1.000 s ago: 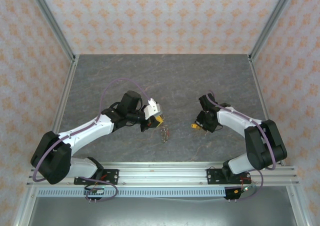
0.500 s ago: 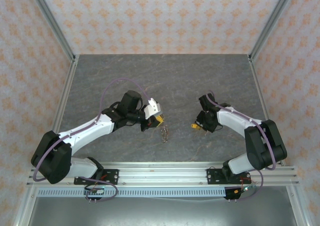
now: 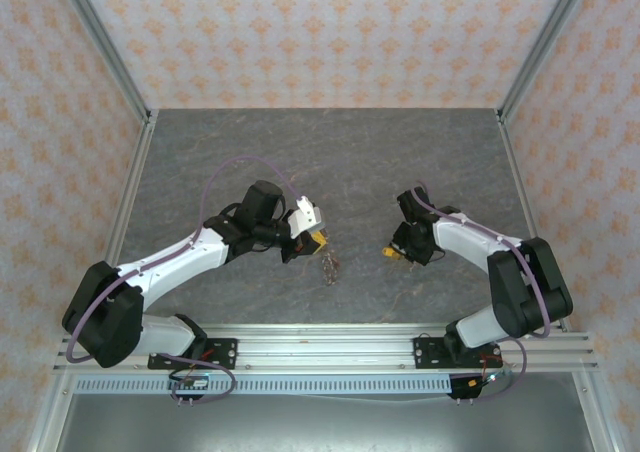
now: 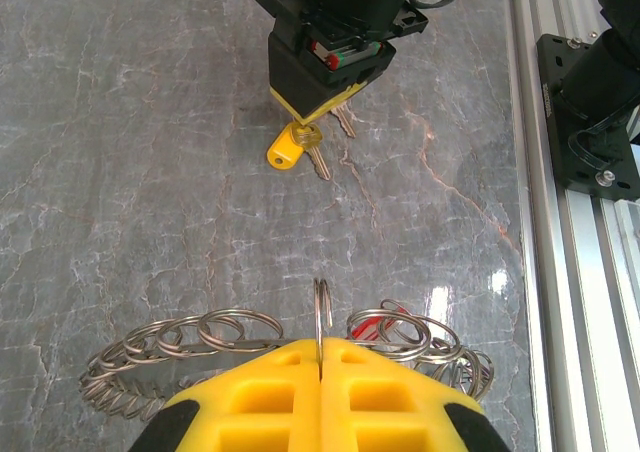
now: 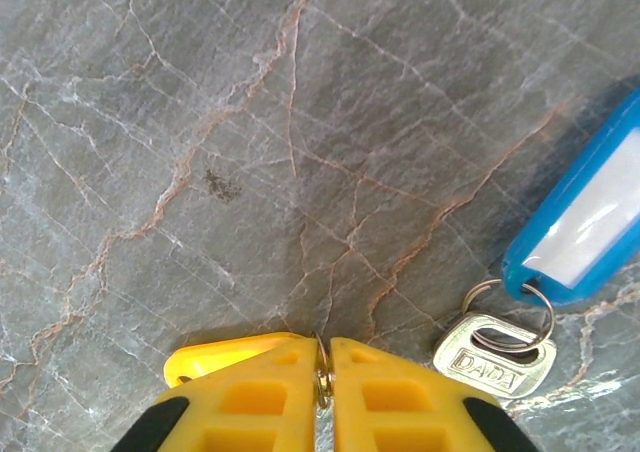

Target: Put the keys on the keyring

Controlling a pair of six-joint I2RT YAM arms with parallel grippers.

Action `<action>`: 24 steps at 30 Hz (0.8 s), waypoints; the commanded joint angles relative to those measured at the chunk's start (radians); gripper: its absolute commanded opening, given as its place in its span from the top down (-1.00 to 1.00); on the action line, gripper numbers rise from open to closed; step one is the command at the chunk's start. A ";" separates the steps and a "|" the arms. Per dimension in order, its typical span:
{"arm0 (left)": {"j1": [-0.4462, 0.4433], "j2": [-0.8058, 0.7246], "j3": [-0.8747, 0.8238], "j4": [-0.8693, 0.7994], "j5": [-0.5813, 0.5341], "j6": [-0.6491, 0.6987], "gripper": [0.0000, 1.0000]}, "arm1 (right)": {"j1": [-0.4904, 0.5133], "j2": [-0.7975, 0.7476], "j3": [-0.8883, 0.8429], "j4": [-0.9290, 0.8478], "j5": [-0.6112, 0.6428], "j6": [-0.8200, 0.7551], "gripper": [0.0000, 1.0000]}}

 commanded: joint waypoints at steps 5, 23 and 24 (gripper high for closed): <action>-0.004 0.005 0.036 -0.007 0.022 0.014 1.00 | 0.008 -0.009 0.024 -0.016 0.044 -0.014 0.78; -0.004 0.014 0.042 -0.015 0.028 0.017 1.00 | 0.008 -0.039 0.023 -0.028 0.058 -0.014 0.71; -0.004 0.014 0.042 -0.015 0.028 0.017 1.00 | 0.008 -0.042 0.023 -0.026 0.062 -0.013 0.72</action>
